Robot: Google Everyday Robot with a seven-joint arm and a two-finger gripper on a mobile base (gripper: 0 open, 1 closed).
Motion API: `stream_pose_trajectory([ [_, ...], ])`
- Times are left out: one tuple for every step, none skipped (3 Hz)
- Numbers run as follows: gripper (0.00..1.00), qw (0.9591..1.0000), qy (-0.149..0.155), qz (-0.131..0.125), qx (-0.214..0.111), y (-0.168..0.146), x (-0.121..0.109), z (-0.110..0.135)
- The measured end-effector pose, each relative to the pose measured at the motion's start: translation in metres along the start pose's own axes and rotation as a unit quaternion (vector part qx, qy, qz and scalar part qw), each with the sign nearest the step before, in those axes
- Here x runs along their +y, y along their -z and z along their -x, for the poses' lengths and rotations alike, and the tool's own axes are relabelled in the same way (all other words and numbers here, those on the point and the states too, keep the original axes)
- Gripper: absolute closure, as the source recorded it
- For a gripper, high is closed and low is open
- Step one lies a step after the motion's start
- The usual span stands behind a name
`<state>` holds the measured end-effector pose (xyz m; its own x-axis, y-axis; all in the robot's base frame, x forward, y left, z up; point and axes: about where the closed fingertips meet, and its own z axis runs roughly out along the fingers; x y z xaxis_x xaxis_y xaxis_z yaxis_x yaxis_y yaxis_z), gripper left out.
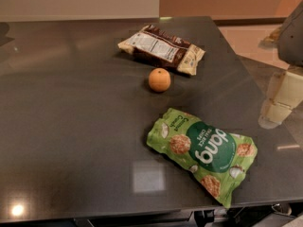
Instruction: Pick orange
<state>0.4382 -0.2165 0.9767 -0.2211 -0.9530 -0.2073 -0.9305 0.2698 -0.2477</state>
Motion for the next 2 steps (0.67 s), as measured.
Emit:
stream_pose_trajectory([
  [0.0, 1.0, 0.003, -0.002, -0.004, -0.0002, -0.0027, 0.0033],
  [0.0, 0.9998, 0.009, -0.007, -0.014, -0.0007, -0.0095, 0.0116],
])
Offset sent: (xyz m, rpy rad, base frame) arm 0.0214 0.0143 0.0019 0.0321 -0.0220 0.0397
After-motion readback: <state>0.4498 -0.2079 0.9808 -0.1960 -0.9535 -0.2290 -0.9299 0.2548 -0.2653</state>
